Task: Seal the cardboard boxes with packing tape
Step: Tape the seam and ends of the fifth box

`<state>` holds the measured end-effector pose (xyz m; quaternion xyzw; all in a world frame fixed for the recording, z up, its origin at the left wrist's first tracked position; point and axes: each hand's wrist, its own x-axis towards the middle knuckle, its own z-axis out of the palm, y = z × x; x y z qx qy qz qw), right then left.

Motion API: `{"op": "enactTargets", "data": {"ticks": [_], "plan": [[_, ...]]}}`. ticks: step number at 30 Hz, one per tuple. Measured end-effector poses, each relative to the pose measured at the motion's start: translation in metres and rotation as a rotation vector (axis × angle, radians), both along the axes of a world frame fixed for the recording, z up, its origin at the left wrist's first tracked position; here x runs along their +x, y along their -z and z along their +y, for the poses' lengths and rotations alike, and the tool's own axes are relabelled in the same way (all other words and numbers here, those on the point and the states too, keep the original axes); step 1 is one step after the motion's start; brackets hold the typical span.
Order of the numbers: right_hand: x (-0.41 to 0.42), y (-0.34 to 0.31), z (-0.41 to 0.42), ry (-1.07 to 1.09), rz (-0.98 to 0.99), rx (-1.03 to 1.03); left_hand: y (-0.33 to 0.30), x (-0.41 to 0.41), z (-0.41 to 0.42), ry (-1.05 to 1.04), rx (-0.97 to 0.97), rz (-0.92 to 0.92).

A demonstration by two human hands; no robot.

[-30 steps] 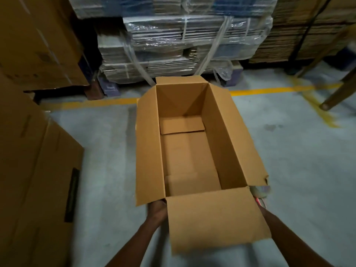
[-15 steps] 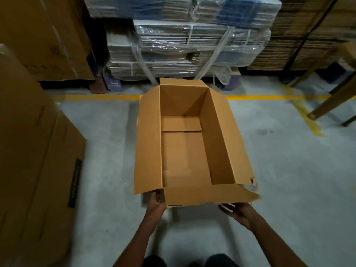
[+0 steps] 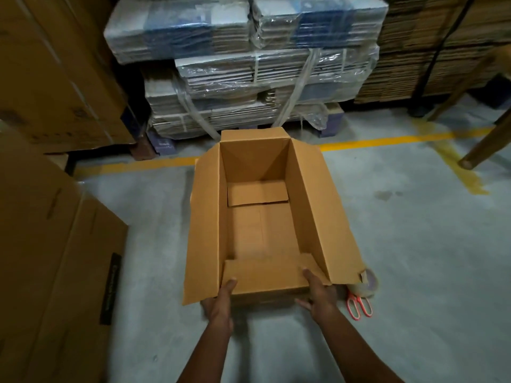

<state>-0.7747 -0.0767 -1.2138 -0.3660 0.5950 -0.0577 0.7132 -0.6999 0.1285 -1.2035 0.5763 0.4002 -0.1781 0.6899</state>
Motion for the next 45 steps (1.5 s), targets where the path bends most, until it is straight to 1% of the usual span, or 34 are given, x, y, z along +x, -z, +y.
{"op": "enactTargets", "data": {"ticks": [2,5,7,8,9,10,11,12,13,14,15,17,18,19,22,24,25,27,29,31,33,35,37,39,40,41,42,43,44,45], "plan": [[-0.001,0.003,0.002,0.062,-0.034,0.021,-0.003,0.005,0.005,-0.098,-0.036,0.06],[-0.004,-0.008,0.006,0.044,-0.092,0.059,0.0,0.016,0.02,-0.208,-0.2,0.112],[-0.006,-0.014,0.009,0.027,-0.112,0.077,0.0,0.027,0.032,-0.247,-0.257,0.088],[-0.006,-0.016,0.011,0.025,-0.116,0.102,0.002,0.033,0.036,-0.291,-0.199,0.104],[-0.005,-0.018,0.015,0.021,-0.112,0.13,-0.001,0.041,0.038,-0.316,-0.036,0.157],[-0.003,-0.02,0.02,0.017,-0.11,0.154,-0.006,0.048,0.038,-0.267,0.182,0.207],[-0.001,-0.021,0.025,0.016,-0.1,0.172,-0.012,0.053,0.036,-0.149,0.396,0.206],[0.001,-0.022,0.03,0.019,-0.09,0.186,-0.012,0.059,0.036,0.01,0.574,0.12],[0.003,-0.022,0.035,0.029,-0.083,0.205,-0.01,0.066,0.036,0.201,0.699,-0.017],[0.005,-0.02,0.039,0.037,-0.085,0.232,-0.008,0.074,0.035,0.381,0.744,-0.155],[0.007,-0.019,0.043,0.035,-0.088,0.263,-0.007,0.083,0.032,0.519,0.74,-0.25],[0.011,-0.015,0.049,0.029,-0.092,0.302,-0.014,0.109,0.018,0.688,0.689,-0.349],[0.013,-0.012,0.051,0.026,-0.088,0.303,-0.019,0.124,0.009,0.76,0.699,-0.369],[0.015,-0.01,0.052,0.03,-0.086,0.298,-0.025,0.141,-0.001,0.823,0.756,-0.381],[0.02,-0.004,0.049,0.054,-0.085,0.269,-0.034,0.178,-0.02,1.011,1.005,-0.398],[0.02,-0.001,0.044,0.078,-0.084,0.27,-0.032,0.189,-0.025,1.121,1.103,-0.391],[0.02,0.001,0.041,0.08,-0.083,0.275,-0.032,0.189,-0.027,1.141,1.097,-0.387],[0.015,0.0,0.035,0.054,-0.086,0.258,-0.029,0.185,-0.028,1.09,0.99,-0.407],[0.01,-0.002,0.018,0.021,-0.067,0.151,-0.026,0.174,-0.025,1.035,0.848,-0.434],[0.006,0.0,-0.011,-0.018,-0.028,-0.029,-0.019,0.157,-0.021,1.075,0.77,-0.41],[0.008,0.003,-0.045,-0.125,0.058,-0.204,-0.018,0.134,-0.026,1.094,0.782,-0.371],[0.017,0.002,-0.07,-0.222,0.154,-0.357,-0.021,0.112,-0.034,1.079,0.822,-0.383],[0.03,-0.008,-0.083,-0.251,0.208,-0.483,-0.025,0.099,-0.045,1.164,0.828,-0.395],[0.042,-0.016,-0.084,-0.265,0.256,-0.593,-0.034,0.097,-0.053,1.35,0.835,-0.416],[0.045,-0.021,-0.079,-0.285,0.294,-0.66,-0.039,0.102,-0.054,1.451,0.861,-0.44],[0.047,-0.024,-0.071,-0.341,0.356,-0.777,-0.043,0.111,-0.052,1.551,0.934,-0.485],[0.048,-0.029,-0.058,-0.431,0.41,-0.945,-0.049,0.122,-0.05,1.629,1.041,-0.555],[0.048,-0.031,-0.043,-0.569,0.415,-1.115,-0.053,0.134,-0.046,1.678,1.15,-0.633],[0.05,-0.035,-0.025,-0.747,0.359,-1.232,-0.055,0.148,-0.041,1.718,1.248,-0.685],[0.053,-0.037,-0.008,-0.933,0.267,-1.28,-0.056,0.162,-0.036,1.77,1.33,-0.708]]}}
